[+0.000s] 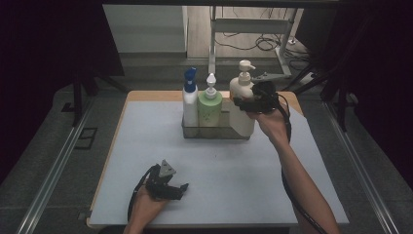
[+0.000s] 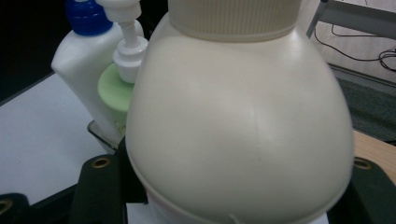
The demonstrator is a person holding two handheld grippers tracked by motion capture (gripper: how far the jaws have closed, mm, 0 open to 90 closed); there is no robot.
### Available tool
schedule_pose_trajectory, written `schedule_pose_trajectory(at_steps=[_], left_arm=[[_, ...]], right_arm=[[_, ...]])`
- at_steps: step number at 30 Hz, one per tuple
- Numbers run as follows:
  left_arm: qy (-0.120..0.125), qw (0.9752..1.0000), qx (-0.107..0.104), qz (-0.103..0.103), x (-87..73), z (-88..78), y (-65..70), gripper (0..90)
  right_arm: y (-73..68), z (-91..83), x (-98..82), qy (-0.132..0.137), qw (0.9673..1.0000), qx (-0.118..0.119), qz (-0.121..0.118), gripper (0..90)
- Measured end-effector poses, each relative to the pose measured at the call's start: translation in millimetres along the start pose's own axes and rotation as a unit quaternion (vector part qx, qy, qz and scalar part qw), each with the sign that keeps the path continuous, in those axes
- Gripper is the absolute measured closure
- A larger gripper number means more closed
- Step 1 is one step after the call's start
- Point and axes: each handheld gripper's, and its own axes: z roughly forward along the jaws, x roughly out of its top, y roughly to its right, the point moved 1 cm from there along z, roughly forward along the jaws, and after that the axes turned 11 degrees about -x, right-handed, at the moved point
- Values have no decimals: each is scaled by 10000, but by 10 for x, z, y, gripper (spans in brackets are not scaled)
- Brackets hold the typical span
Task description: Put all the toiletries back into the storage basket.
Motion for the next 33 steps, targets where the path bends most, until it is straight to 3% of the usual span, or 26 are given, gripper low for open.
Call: schedule_pose_trajectory(at_steps=[17, 28, 33], left_arm=[[19, 10000, -2, -11, -1, 3, 2, 122], [7, 10000, -2, -7, 0, 1, 0, 122], [-5, 10000, -7, -8, -1, -1, 1, 122]], right_arm=[[38, 316, 89, 89, 9997, -207, 92, 373], [94, 525, 58, 153, 9989, -392, 221, 373], [90, 622, 1, 152, 9986, -489, 165, 373]])
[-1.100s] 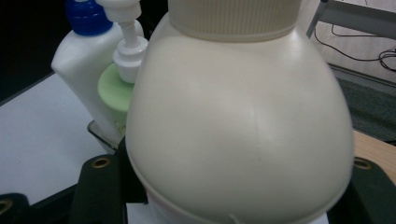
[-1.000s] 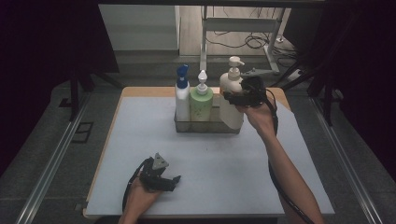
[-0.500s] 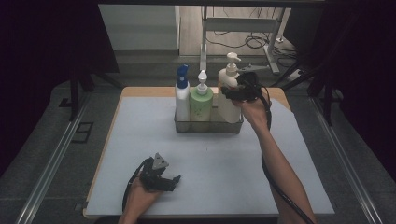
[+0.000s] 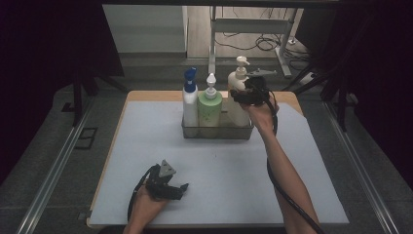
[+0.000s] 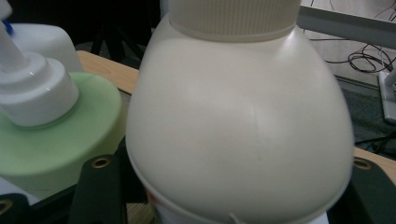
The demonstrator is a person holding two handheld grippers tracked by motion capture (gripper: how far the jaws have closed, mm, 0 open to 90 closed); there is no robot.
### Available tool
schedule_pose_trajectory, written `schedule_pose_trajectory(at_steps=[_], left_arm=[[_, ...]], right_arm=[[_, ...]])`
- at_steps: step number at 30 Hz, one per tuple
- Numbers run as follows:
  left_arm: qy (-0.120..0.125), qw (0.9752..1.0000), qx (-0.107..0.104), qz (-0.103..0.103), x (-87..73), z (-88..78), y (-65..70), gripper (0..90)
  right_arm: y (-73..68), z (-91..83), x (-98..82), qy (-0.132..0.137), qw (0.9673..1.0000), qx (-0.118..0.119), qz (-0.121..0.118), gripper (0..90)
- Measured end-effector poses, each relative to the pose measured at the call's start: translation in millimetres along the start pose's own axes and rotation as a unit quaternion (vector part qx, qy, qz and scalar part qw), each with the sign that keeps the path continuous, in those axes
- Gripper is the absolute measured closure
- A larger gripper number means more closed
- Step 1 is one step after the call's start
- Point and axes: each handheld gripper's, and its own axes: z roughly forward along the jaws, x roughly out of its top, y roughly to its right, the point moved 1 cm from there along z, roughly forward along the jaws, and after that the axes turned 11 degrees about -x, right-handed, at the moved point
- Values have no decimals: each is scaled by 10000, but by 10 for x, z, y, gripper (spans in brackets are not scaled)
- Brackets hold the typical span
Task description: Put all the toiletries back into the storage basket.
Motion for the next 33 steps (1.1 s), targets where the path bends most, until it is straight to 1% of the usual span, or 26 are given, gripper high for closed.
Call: schedule_pose_trajectory(at_steps=[3, 7, 12, 17, 22, 33], left_arm=[[-4, 10000, 0, 3, 0, 0, 0, 122], [-8, 10000, 3, 8, 0, -1, -1, 122], [6, 10000, 1, -22, -1, 1, 4, 122], [0, 10000, 3, 2, 0, 0, 1, 122], [0, 10000, 3, 3, 0, 0, 1, 122], [-1, 10000, 3, 3, 0, 1, 1, 122]], right_arm=[[-14, 47, -50, -43, 10000, -38, -24, 372], [-34, 71, -109, -95, 9999, 4, -32, 371], [-38, 55, -152, -118, 9999, 8, -26, 371], [-36, 33, -191, -172, 9998, -5, -27, 371], [-38, 18, -256, -268, 9996, 2, -1, 370], [-20, 39, -409, -384, 9993, 17, 37, 370]])
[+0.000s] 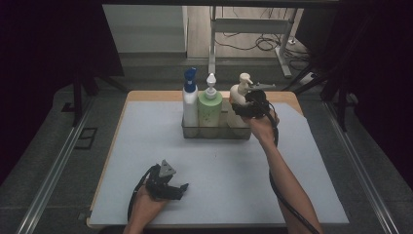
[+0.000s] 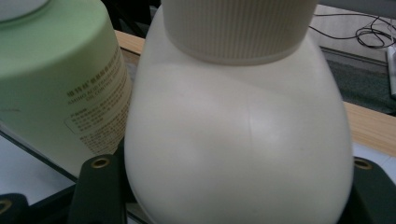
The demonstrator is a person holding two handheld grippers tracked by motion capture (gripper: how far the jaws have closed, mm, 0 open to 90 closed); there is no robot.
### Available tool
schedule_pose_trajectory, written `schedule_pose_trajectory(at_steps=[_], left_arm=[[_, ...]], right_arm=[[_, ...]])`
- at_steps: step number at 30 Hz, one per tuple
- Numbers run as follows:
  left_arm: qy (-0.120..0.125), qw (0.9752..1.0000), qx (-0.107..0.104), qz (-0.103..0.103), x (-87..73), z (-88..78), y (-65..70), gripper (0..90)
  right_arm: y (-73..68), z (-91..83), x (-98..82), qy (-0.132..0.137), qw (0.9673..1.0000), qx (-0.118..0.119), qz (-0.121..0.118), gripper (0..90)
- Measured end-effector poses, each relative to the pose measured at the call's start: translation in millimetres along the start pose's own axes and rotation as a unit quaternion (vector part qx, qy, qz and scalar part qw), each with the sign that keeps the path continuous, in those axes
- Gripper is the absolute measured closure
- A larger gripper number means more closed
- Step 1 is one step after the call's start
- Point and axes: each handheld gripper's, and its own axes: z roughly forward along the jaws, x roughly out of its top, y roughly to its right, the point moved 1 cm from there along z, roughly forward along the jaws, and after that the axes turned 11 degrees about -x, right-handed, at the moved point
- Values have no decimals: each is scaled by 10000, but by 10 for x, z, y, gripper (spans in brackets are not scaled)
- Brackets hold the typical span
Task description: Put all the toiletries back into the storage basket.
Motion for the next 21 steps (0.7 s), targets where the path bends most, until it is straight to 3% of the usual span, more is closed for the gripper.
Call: schedule_pose_trajectory(at_steps=[12, 21], left_arm=[[6, 10000, 1, -2, -1, 1, 0, 122], [8, 10000, -3, -4, 0, 1, 0, 122]], right_arm=[[4, 90, -138, -158, 9999, -6, 35, 370], [19, 91, -139, -192, 9998, 15, 18, 361]])
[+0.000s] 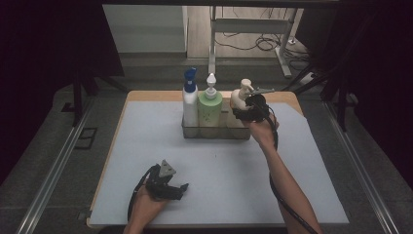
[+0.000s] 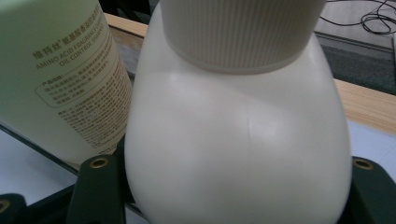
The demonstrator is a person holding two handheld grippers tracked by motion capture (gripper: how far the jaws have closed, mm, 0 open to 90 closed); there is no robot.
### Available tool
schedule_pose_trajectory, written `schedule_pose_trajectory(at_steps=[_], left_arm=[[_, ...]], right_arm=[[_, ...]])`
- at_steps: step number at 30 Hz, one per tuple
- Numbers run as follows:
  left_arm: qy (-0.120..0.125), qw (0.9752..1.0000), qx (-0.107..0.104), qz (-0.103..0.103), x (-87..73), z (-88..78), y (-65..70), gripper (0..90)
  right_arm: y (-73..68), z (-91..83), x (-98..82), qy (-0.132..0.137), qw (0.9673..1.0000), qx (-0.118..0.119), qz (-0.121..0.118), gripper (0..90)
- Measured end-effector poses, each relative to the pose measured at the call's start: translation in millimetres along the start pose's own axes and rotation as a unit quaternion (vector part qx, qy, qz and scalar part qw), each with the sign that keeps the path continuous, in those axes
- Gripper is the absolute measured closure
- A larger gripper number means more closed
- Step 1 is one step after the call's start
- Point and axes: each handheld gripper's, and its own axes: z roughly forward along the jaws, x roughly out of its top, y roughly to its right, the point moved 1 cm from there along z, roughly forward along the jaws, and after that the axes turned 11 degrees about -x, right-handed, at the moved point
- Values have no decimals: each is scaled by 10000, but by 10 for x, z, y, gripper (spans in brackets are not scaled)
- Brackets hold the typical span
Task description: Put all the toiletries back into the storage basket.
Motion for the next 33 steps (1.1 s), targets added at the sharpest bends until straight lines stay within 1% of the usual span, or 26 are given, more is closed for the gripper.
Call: schedule_pose_trajectory(at_steps=[11, 19, 27, 33], left_arm=[[-1, 10000, 0, 4, 0, 0, 0, 122], [6, 10000, -3, -2, 0, 1, 1, 122], [6, 10000, -1, 1, 0, 1, 2, 122], [5, 10000, 2, 0, 0, 1, 2, 122]], right_arm=[[8, -2, -9, 76, 9999, 82, -40, 348], [47, -63, -38, 121, 9997, 179, -84, 333], [81, -125, -106, 119, 9996, 258, -55, 328], [133, -178, -172, 97, 9991, 403, 52, 345]])
